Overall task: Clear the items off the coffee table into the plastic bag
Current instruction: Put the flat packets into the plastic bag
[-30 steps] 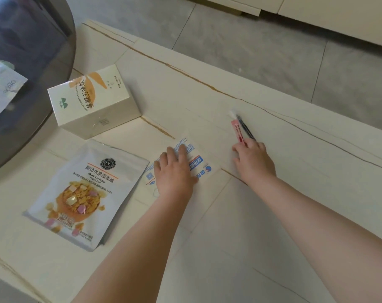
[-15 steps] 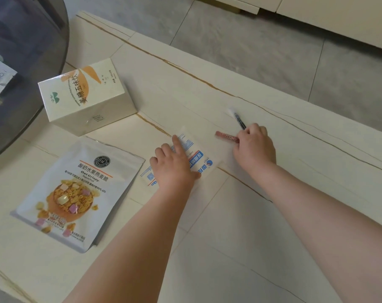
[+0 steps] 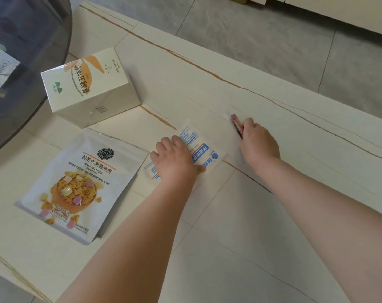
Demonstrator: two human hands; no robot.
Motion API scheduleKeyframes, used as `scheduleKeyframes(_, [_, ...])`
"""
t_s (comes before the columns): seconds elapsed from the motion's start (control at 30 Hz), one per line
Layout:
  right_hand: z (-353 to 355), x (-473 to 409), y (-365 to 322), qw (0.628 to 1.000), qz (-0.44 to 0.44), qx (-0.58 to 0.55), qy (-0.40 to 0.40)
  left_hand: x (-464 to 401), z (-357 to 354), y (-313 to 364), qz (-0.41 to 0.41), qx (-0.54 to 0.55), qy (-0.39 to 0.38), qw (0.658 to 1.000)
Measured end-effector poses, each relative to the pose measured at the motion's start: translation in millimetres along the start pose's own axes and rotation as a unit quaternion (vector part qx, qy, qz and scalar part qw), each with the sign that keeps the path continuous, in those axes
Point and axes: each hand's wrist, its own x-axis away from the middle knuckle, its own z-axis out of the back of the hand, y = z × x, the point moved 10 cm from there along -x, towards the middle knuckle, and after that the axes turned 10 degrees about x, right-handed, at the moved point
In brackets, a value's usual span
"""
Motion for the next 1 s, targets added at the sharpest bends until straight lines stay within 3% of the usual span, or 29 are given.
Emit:
scheduleKeyframes(0.37, [-8.5, 47.2, -14.2, 0.996, 0.046, -0.001, -0.080, 30.2, -3.1, -8.4, 0.031, 0.048, 0.013, 0.998])
scheduleKeyframes(0.5, [-4.1, 74.8, -19.5, 0.978, 0.039, -0.159, -0.130, 63.5, -3.0, -25.6, 0.052, 0.157, -0.014, 0.986])
scheduleKeyframes(0.6, [4.2, 101.0, -26.9, 0.934, 0.002, -0.315, -0.166, 91.3, -0.6, -39.7, 0.106, 0.338, -0.059, 0.933])
scheduleKeyframes(0.7, [31.0, 125.8, -46.8, 0.908, 0.009, -0.380, -0.176, 121.0, 18.7, -46.0, 0.119, 0.470, -0.062, 0.873])
scheduleKeyframes(0.83, [74.4, 160.1, -77.9, 0.901, 0.066, -0.388, -0.184, 166.0, 55.2, -59.3, 0.130, 0.572, -0.062, 0.807])
scheduleKeyframes(1.0, [131.5, 214.3, -91.5, 0.929, 0.116, -0.304, -0.179, 249.6, 95.8, -102.6, 0.201, 0.702, -0.042, 0.682])
